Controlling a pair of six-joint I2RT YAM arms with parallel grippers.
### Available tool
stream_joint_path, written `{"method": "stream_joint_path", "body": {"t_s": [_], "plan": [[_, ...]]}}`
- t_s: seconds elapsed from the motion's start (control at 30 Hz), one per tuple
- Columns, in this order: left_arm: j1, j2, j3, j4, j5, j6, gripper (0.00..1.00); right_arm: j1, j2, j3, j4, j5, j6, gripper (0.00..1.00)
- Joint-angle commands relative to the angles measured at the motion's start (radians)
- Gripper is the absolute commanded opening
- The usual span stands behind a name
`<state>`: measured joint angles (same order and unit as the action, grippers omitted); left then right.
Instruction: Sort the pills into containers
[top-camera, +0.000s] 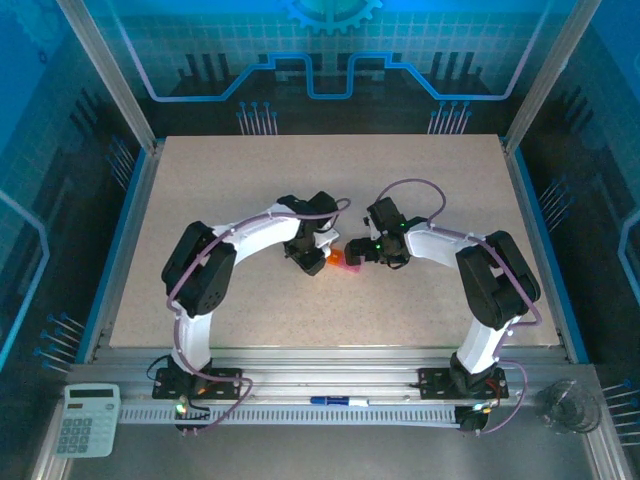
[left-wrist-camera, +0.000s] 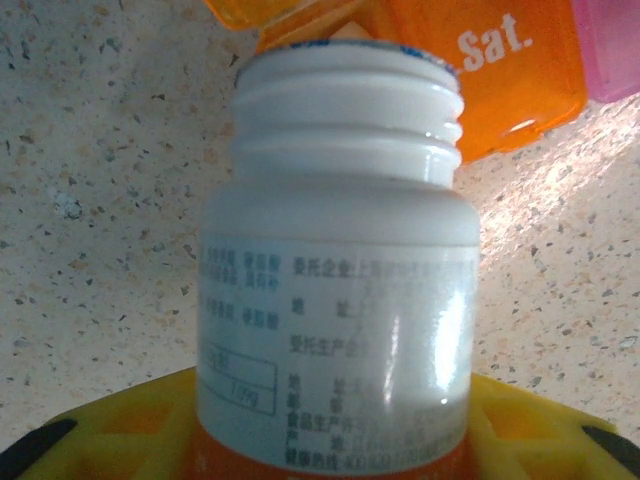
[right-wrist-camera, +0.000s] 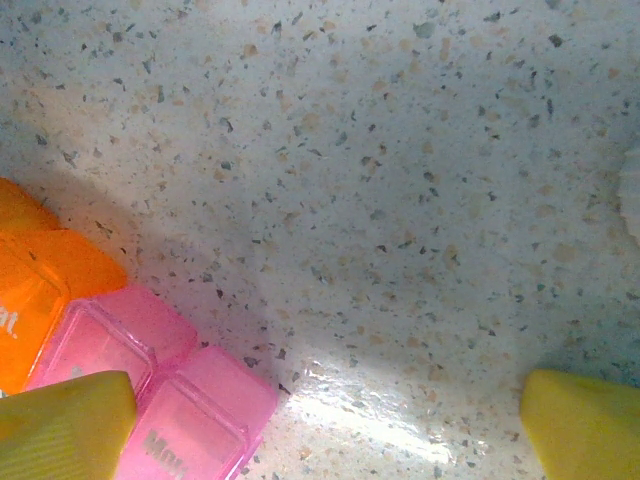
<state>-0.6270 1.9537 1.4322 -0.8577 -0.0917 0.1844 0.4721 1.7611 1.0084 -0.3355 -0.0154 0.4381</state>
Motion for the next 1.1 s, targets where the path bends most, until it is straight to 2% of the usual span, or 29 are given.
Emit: {"method": "stream_joint_path", "body": {"t_s": [0.0,0.53,1.07], "plan": [[0.008,-0.067,-0.053,0.08,0.046,-0.029,0.0,0.011,0.078,-0.021,-0.005,-0.017,0.009,1.0],[0.033,-0.192,-0.257,0.353,0.153,-0.086,0.0,0.011,0.078,-0.014,-0.006,-0.025,0.015,1.0],[0.041,-0.299,-0.4,0.557,0.192,-0.123,0.0,0.004,0.019,0.076,-0.078,-0.058,0.005,1.0]]}}
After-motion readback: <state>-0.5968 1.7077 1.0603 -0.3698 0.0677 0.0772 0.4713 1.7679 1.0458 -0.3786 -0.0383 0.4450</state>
